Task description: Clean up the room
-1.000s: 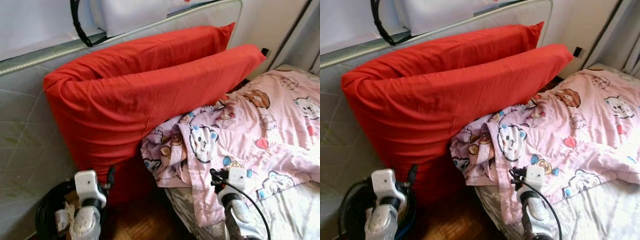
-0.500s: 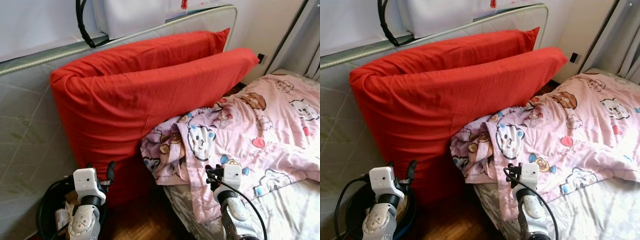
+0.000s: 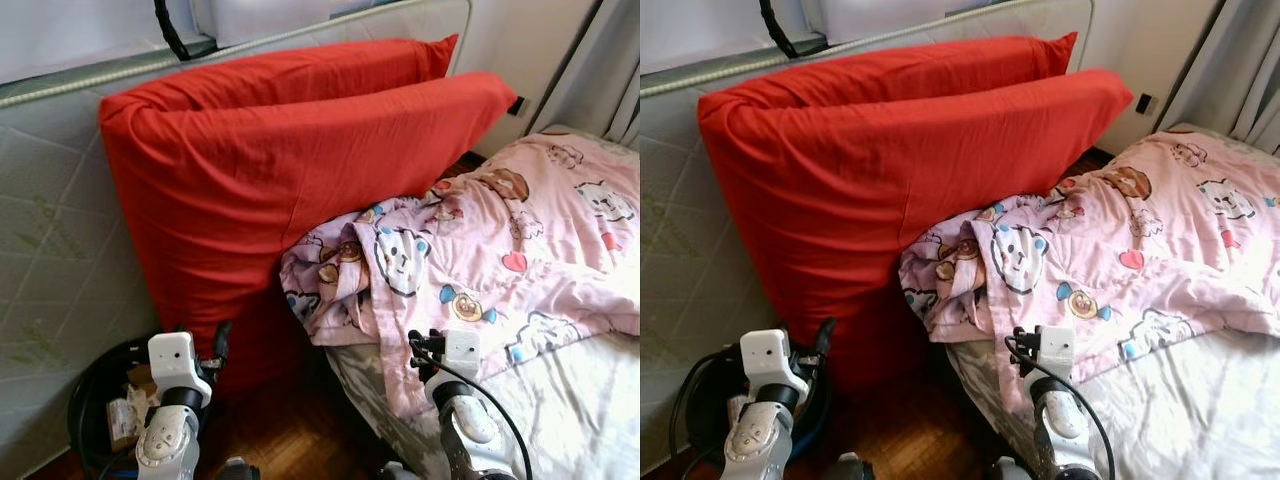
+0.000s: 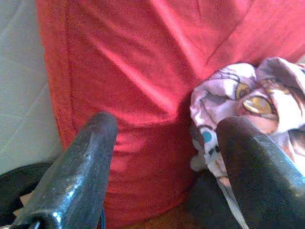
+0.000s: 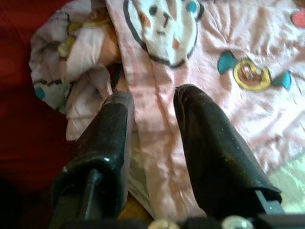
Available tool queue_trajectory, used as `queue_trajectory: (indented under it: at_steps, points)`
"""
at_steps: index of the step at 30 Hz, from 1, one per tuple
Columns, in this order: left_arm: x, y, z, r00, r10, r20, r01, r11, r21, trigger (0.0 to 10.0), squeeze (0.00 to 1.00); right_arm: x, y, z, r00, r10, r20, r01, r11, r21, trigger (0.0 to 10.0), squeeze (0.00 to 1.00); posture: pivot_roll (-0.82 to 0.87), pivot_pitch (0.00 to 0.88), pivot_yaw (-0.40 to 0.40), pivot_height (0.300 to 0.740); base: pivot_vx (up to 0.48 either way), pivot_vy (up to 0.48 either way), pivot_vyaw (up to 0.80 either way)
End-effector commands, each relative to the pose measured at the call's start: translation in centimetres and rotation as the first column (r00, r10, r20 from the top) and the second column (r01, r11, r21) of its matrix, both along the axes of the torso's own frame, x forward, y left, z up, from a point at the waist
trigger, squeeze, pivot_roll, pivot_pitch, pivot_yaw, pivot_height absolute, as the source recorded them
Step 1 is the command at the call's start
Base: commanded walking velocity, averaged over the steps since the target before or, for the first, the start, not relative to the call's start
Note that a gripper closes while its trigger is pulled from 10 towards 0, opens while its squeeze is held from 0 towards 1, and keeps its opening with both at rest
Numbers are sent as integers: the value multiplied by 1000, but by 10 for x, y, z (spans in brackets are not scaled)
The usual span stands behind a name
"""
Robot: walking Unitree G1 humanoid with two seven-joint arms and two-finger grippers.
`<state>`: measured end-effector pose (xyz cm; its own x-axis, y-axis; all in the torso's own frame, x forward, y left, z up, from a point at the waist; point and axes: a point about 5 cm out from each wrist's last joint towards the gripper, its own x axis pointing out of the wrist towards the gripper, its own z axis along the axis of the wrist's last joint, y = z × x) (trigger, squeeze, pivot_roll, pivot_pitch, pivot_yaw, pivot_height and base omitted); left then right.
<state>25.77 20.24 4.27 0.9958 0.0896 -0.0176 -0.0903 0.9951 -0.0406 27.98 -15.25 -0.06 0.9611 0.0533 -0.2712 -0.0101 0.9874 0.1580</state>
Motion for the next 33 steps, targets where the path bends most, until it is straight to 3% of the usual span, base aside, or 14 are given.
queue_trajectory:
  at_steps: [1, 6, 17, 24, 28, 33]
  points:
    - [1, 0, 3, 1000, 0, 4, 0, 1000, -11, 10000, 0, 1, 3, -2, 1000, 19, -21, -19, 1000, -2, 10000, 0, -8, 104, -34, 656, 0, 0, 0]
    - [1, -1, 2, 1000, -9, -5, 9, 1000, -17, 10000, 0, 1, 7, -4, 997, 42, -61, -42, 999, -5, 10000, 0, -6, 106, -34, 652, 0, 0, 0]
    - [1, -2, 4, 1000, -9, -5, 9, 1000, -22, 10000, 0, 2, 9, -2, 997, 59, -40, -59, 998, 12, 10000, 0, -5, 107, -35, 638, 0, 0, 0]
    - [1, -5, 3, 1000, -13, -8, 13, 1000, -27, 10000, 0, 0, 15, -8, 990, 107, -95, -107, 994, 6, 10000, 0, -5, 110, -35, 633, 0, 0, 0]
    - [1, -5, 2, 1000, -12, -13, 12, 1000, -26, 10000, 0, 0, 17, -5, 991, 120, -65, -120, 993, 11, 10000, 0, -3, 111, -35, 603, 0, 0, 0]
    - [0, -4, 2, 1000, -10, -16, 9, 1000, -26, 10000, 0, 0, 16, -6, 992, 111, -67, -109, 994, 21, 10000, 0, 2, 113, -34, 603, 0, 0, 0]
